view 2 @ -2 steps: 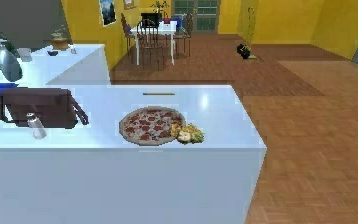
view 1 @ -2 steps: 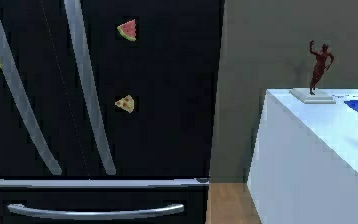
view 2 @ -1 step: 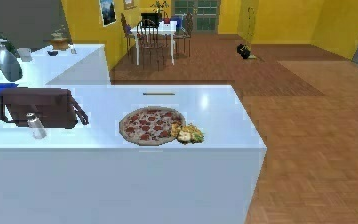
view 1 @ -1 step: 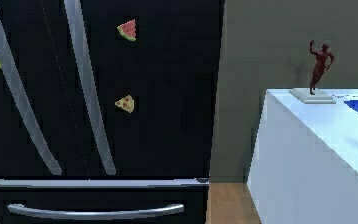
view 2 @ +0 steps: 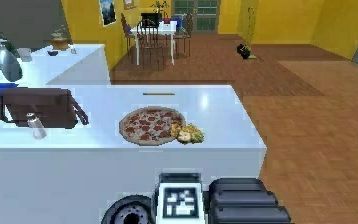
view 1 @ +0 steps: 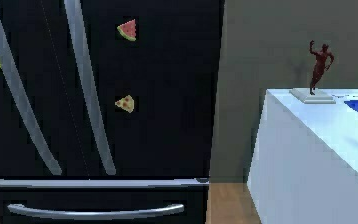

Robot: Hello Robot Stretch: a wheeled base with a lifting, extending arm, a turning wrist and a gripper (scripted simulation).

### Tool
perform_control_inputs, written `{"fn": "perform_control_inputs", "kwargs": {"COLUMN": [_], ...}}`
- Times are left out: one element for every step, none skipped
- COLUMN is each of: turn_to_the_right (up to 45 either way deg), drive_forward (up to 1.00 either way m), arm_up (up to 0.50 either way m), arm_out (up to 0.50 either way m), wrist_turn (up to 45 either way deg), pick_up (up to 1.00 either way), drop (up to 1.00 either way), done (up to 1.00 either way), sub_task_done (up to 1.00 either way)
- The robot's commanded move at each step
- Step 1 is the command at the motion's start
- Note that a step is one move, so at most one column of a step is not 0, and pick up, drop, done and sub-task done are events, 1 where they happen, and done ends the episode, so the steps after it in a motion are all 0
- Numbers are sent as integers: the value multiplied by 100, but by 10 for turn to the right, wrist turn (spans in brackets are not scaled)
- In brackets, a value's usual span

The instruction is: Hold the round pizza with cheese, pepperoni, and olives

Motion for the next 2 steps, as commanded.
{"fn": "perform_control_inputs", "kwargs": {"turn_to_the_right": [0,0], "drive_forward": [0,0], "arm_up": [0,0], "arm_out": [30,0], "wrist_turn": [0,450], "pick_up": [0,0], "drop": [0,0], "done": [0,0], "sub_task_done": [0,0]}}
